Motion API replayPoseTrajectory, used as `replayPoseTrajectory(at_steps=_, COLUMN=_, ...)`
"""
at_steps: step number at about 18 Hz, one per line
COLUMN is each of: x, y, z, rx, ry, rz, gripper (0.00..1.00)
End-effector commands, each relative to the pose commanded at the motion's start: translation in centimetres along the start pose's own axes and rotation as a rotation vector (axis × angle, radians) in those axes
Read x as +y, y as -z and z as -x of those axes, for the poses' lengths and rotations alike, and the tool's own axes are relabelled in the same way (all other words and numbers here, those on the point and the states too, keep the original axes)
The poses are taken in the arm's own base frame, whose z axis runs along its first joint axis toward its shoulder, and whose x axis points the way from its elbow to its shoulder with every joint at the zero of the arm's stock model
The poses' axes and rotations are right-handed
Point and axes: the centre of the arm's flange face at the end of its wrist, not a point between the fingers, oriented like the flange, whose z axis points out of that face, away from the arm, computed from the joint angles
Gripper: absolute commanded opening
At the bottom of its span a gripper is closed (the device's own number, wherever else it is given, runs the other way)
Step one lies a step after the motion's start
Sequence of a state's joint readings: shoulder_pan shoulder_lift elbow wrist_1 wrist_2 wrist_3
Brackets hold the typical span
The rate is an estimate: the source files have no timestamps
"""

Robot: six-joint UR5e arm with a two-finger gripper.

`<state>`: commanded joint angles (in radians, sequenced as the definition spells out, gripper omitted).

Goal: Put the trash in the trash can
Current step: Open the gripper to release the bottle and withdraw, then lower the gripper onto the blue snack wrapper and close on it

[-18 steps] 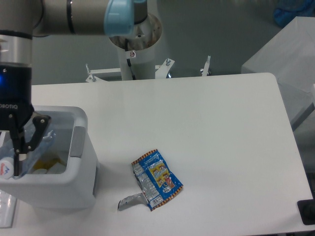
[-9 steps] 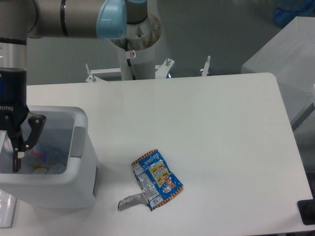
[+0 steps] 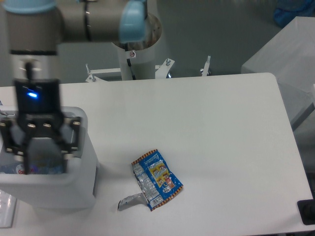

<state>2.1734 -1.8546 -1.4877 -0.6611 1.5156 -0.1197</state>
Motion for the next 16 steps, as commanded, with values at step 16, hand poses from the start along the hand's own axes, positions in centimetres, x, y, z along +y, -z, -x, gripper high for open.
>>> replayPoseTrajectory(at_steps=16, x=12.4, y=-18.7, z=10.0, rx=-0.104, ry=-0.331, rz=0.412, gripper=0.91)
